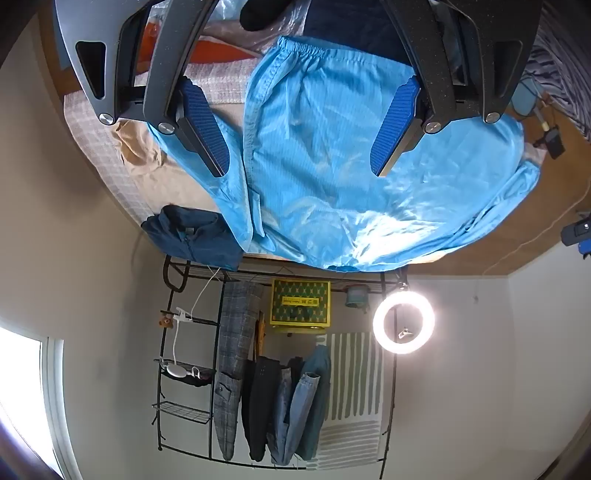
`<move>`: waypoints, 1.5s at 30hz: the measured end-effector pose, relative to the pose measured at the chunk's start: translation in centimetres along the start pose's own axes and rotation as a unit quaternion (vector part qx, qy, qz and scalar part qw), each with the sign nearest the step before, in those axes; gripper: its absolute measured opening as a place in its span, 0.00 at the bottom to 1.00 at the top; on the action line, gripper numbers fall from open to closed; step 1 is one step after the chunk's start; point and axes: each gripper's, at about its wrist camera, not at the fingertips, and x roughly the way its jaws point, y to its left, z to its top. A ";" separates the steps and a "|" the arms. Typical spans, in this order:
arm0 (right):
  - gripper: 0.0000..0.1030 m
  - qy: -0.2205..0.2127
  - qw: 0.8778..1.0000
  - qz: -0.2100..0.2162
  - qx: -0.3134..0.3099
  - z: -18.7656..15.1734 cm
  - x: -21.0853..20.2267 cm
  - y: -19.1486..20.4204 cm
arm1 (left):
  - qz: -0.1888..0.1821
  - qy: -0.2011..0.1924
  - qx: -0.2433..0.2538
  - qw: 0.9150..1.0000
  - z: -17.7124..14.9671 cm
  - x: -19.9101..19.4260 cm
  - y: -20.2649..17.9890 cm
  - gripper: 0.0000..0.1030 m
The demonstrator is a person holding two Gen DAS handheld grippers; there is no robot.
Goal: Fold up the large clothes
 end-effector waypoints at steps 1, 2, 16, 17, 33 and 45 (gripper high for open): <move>0.76 0.001 1.000 0.000 0.000 0.0 0.0 0.0 | -0.001 0.001 -0.001 1.000 0.0 0.1 0.0 0.99; 0.76 0.001 1.000 0.000 0.000 0.0 0.1 -0.1 | -0.002 0.003 -0.002 1.000 0.0 0.1 0.1 0.99; 0.76 0.000 1.000 -0.001 0.000 0.1 -0.2 0.2 | 0.002 -0.004 -0.005 1.000 0.6 -0.1 0.8 0.99; 0.76 -0.001 1.000 -0.001 0.000 0.1 -0.3 0.2 | 0.003 -0.004 -0.004 1.000 0.7 -0.3 0.7 0.99; 0.76 -0.007 1.000 0.000 -0.005 0.4 -0.4 0.4 | 0.002 -0.009 -0.008 1.000 1.2 -0.7 1.7 0.99; 0.76 -0.010 1.000 -0.003 -0.006 0.7 -0.5 0.5 | 0.010 -0.015 -0.012 1.000 2.5 -1.7 2.3 0.99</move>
